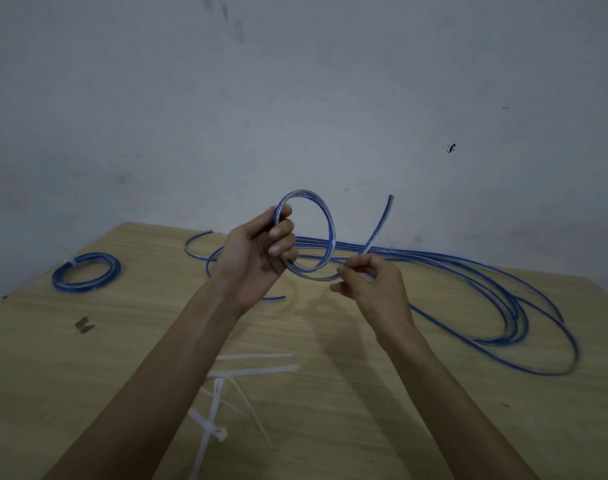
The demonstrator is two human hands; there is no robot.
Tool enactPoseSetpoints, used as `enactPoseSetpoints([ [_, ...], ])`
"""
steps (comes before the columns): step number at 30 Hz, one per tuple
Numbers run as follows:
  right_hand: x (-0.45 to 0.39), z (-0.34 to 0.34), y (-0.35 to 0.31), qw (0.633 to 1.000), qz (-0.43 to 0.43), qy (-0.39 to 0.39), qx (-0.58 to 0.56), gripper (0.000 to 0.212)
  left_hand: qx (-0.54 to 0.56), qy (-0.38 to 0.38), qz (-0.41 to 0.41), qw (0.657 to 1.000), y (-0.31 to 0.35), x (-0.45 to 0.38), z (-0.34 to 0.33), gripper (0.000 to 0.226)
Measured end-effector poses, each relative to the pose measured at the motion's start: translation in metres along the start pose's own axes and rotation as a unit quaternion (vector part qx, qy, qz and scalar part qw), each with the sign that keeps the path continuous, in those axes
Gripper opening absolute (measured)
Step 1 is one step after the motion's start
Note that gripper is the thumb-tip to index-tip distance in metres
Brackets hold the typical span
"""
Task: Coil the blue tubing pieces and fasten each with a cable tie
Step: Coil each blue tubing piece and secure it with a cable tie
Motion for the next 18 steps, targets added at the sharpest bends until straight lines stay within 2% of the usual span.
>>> enactPoseSetpoints([
  [7, -0.007, 0.008, 0.0, 0.983, 0.029, 0.004, 0.182, 0.01, -0.031, 0.021, -0.026, 0.999, 0.015, -0.001, 0.007, 0.031],
  [11, -0.009, 0.014, -0.009, 0.967, 0.082, 0.02, 0.241, 0.012, -0.043, 0.011, 0.012, 0.999, 0.005, -0.002, 0.008, 0.029],
  [15, -0.007, 0.013, -0.017, 0.962, 0.144, 0.02, 0.233, 0.021, -0.099, -0.001, 0.066, 0.993, -0.013, -0.002, 0.006, 0.028],
  [18, -0.002, 0.01, -0.023, 0.956, 0.189, 0.021, 0.222, 0.043, -0.139, 0.008, 0.105, 0.985, -0.025, -0.002, 0.008, 0.03],
])
Point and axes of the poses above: each hand's wrist, its own x-axis away from the middle knuckle, its own z-axis out of the back of the hand, y = z × x, the point moved 7 cm from there along -x, towards the middle knuckle, and after that the axes turned 7 degrees about x, right-handed, at the moved point
